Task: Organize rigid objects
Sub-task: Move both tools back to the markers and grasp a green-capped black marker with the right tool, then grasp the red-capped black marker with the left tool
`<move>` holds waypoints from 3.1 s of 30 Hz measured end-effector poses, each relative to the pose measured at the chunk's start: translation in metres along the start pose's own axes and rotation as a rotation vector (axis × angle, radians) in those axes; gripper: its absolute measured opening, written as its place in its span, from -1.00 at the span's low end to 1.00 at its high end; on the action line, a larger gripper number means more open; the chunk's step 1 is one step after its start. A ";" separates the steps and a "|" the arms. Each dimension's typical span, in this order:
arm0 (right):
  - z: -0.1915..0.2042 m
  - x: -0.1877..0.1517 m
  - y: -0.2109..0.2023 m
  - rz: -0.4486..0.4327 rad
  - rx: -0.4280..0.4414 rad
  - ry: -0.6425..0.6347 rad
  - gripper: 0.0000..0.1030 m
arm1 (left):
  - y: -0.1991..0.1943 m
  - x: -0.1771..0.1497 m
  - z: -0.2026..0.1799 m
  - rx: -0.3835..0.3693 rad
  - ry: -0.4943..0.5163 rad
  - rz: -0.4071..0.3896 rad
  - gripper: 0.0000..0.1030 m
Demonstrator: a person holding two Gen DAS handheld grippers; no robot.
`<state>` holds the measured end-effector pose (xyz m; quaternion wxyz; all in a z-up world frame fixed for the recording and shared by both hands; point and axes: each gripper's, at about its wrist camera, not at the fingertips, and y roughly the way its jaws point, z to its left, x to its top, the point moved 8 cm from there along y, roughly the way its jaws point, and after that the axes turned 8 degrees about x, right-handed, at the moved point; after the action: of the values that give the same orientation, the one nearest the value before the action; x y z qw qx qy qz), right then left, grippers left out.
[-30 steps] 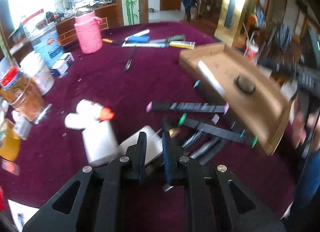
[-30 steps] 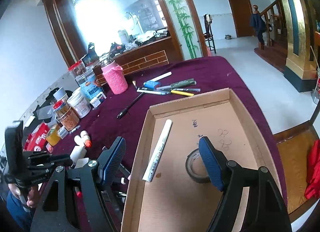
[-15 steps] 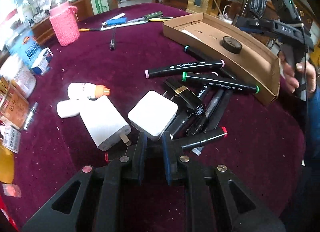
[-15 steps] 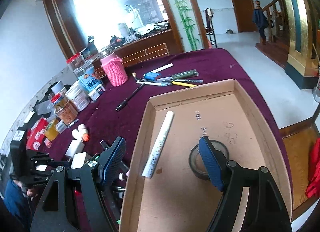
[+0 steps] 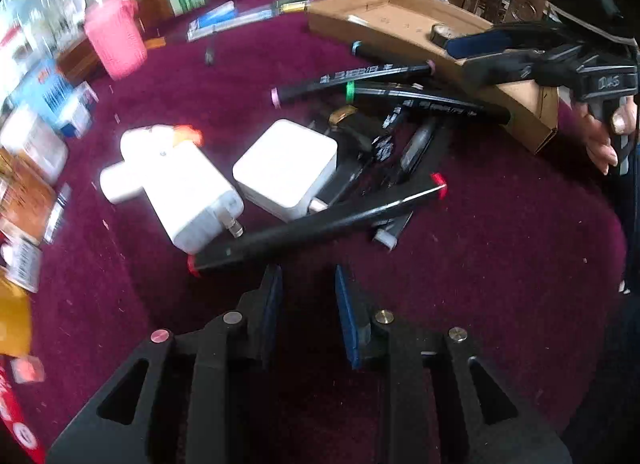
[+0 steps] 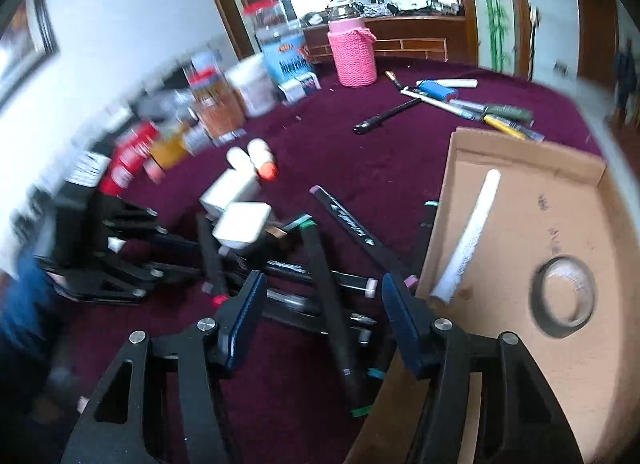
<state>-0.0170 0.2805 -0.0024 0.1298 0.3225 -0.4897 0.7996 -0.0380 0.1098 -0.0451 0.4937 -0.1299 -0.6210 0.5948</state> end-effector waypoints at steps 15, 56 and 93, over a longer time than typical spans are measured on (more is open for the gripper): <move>0.018 -0.021 0.034 0.141 0.075 0.021 -0.74 | -0.015 0.021 0.015 0.108 0.107 -0.028 -0.52; 0.034 -0.025 0.035 0.114 0.107 0.025 -0.74 | -0.010 -0.018 -0.012 0.112 -0.232 0.158 -0.66; 0.033 -0.014 0.018 0.023 0.107 0.047 -0.74 | -0.047 0.007 0.002 0.120 -0.450 -0.095 -0.70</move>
<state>-0.0030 0.2445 -0.0136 0.1144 0.3046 -0.4467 0.8334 -0.0230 0.1018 -0.0012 0.3772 0.0650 -0.6842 0.6208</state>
